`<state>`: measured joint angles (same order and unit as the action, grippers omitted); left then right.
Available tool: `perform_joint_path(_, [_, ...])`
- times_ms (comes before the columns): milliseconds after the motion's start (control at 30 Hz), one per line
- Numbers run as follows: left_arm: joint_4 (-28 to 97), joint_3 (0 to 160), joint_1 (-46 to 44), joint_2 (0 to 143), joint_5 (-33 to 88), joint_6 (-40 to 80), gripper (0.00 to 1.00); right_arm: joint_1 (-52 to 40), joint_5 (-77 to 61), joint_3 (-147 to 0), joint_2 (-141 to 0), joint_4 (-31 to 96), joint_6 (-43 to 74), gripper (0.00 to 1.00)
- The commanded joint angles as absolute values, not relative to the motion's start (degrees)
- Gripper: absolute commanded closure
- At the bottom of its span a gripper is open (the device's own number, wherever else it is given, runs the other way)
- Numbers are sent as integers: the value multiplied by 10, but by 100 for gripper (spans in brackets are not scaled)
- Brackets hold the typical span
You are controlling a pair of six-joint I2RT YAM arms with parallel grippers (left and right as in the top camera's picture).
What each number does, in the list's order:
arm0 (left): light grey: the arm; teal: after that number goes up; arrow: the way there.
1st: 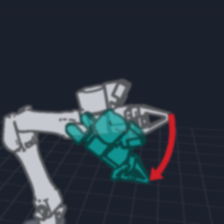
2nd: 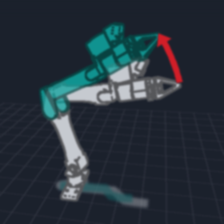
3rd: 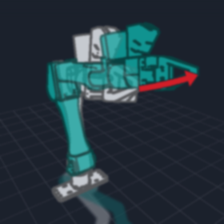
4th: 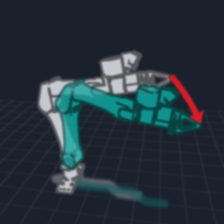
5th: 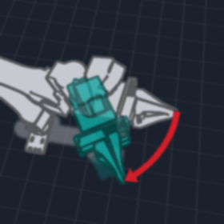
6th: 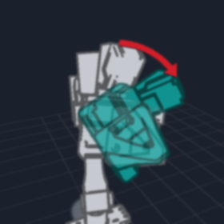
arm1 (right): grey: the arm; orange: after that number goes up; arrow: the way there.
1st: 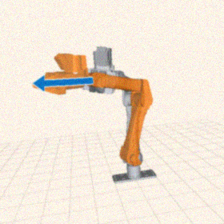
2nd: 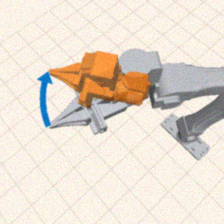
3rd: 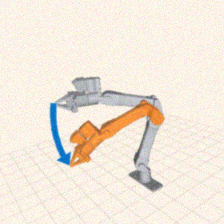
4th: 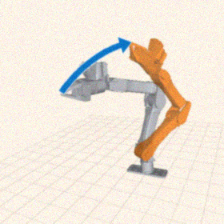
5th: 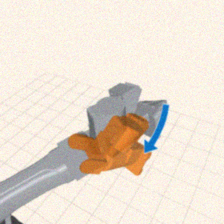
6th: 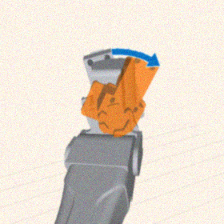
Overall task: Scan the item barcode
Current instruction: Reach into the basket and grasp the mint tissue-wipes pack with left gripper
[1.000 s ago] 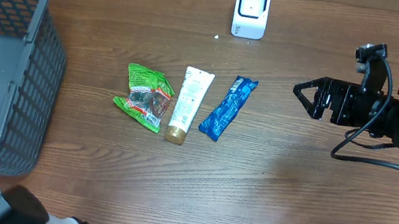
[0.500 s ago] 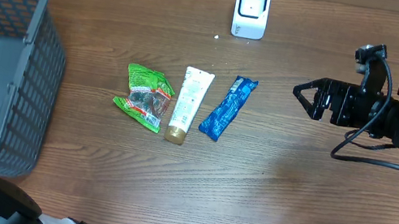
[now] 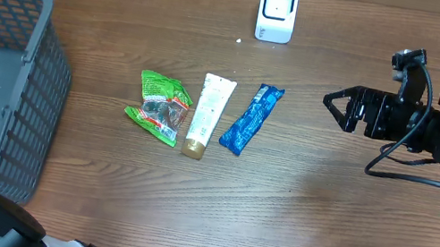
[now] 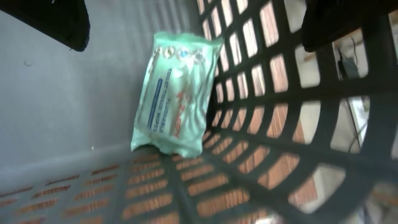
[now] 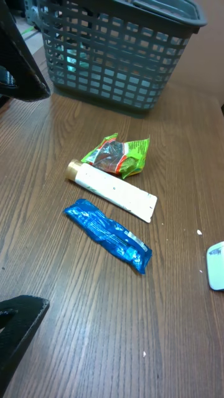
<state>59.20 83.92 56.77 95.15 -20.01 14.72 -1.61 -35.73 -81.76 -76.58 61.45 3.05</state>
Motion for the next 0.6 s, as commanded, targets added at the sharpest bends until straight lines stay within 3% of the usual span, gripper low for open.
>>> perform_joint_path(0, [565, 811, 576, 952, -172, 99, 0, -19, -338, -832, -765, 612, 32, 0])
perform_joint_path(133, [530, 773, 576, 952, -89, 28, 5, -19, -331, -832, -765, 613, 33, 0])
perform_joint_path(567, [405, 636, 576, 952, -150, 15, 6, -19, -331, -832, -765, 623, 33, 0])
